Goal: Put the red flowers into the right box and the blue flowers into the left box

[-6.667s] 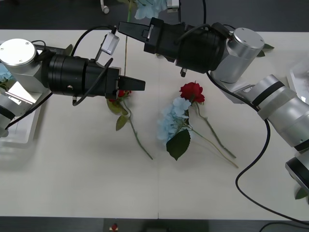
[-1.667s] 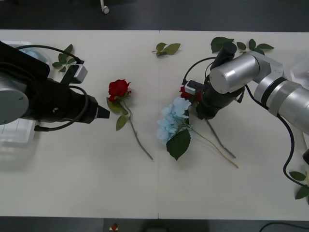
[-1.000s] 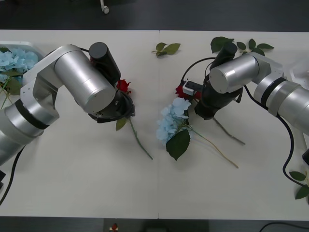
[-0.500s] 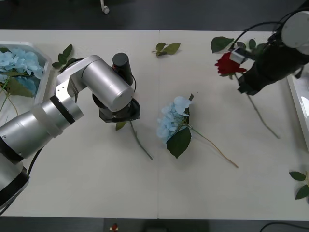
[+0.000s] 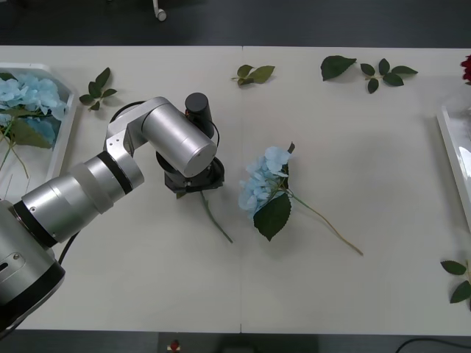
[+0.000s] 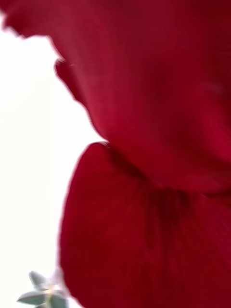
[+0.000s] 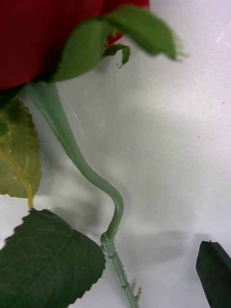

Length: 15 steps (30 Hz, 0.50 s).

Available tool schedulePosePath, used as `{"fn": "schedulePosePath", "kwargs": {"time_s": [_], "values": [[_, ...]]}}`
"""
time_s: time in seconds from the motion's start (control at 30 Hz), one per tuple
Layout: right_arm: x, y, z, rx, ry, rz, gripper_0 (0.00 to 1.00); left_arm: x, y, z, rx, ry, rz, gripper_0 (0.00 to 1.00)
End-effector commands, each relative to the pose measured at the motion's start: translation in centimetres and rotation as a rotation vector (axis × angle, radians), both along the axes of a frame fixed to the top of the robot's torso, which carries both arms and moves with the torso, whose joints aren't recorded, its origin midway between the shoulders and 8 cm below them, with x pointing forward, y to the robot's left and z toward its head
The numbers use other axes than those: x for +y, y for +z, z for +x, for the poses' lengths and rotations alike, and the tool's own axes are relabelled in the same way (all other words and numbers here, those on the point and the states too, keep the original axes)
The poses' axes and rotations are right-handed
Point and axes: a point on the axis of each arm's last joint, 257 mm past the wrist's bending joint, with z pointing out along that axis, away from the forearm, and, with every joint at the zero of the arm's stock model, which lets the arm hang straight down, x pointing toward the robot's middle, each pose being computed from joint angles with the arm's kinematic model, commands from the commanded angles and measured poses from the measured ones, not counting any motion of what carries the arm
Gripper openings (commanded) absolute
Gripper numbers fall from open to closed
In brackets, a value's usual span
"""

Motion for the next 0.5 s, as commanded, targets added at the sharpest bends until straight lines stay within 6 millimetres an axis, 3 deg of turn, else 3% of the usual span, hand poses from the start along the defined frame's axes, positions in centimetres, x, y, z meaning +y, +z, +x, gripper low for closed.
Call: {"fn": "schedulePosePath", "kwargs": {"time_s": [0.03,0.13,0.23,0.5], "values": [[-5.6,1.8,0.1,-0.062,-0.097,-0.075,0.00,-0.7,1.1,1.0,-0.031,-0.028,0.005,0.95],[-9.2,1.4,0.6,-0.114,-0.135,-0.168,0.00,-0.6,0.8,0.9,-0.024,-0.023,0.008,0.92],[-10.9,0.8,1.5,-0.160,-0.142,-0.233,0.00,-0.6,0.5,0.8,-0.021,-0.025,0.009,0.91],[-14.8,-1.3,1.5,-0.185,-0.201,-0.337,0.00,-0.6,0.3,0.7,-0.017,-0.030,0.016,0.86]]}}
